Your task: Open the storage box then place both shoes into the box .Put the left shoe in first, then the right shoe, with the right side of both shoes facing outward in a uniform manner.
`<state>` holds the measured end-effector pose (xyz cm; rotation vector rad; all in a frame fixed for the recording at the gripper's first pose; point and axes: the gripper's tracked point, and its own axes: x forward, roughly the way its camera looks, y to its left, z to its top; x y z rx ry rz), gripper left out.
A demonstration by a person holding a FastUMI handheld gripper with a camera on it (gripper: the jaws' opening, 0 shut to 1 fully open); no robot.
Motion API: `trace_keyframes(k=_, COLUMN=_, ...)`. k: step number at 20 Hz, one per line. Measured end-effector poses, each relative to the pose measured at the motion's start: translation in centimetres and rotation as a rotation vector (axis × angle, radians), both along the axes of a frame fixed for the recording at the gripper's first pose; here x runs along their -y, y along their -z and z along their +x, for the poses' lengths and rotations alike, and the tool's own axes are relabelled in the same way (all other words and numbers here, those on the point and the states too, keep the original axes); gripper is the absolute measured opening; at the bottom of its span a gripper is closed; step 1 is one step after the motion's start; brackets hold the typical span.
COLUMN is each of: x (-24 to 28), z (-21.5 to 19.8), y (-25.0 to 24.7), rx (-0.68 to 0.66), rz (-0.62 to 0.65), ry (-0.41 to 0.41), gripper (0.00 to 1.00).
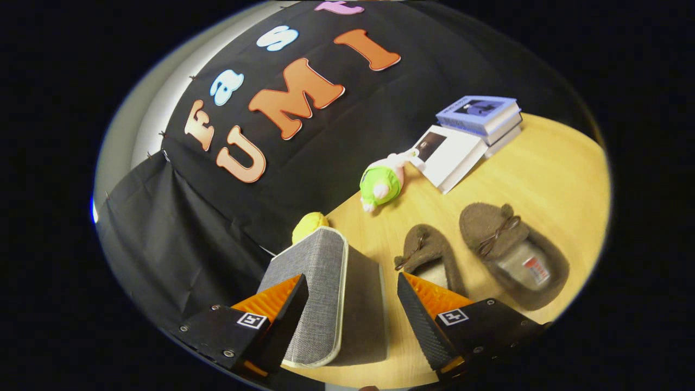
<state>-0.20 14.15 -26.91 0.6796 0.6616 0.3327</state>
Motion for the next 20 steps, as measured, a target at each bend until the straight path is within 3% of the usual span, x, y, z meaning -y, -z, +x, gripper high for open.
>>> trace_keyframes(k=9, x=-5.4, z=-0.8, y=2.2, rx=-0.104, rz=0.188, ry=-0.127, gripper=0.98)
trace_keyframes(k=13, x=-7.0, z=-0.7, y=1.5, rx=-0.167, rz=0.371, ry=-0.141, gripper=0.98)
trace_keyframes(k=16, x=-7.4, z=-0.8, y=1.4, rx=-0.186, rz=0.415, ry=-0.141, gripper=0.98)
trace_keyframes(k=18, x=-7.1, z=-0.8, y=1.5, rx=-0.212, rz=0.433, ry=-0.133, gripper=0.95)
trace_keyframes(k=20, x=-6.8, z=-0.6, y=1.2, rx=-0.219, rz=0.453, ry=-0.125, gripper=0.86)
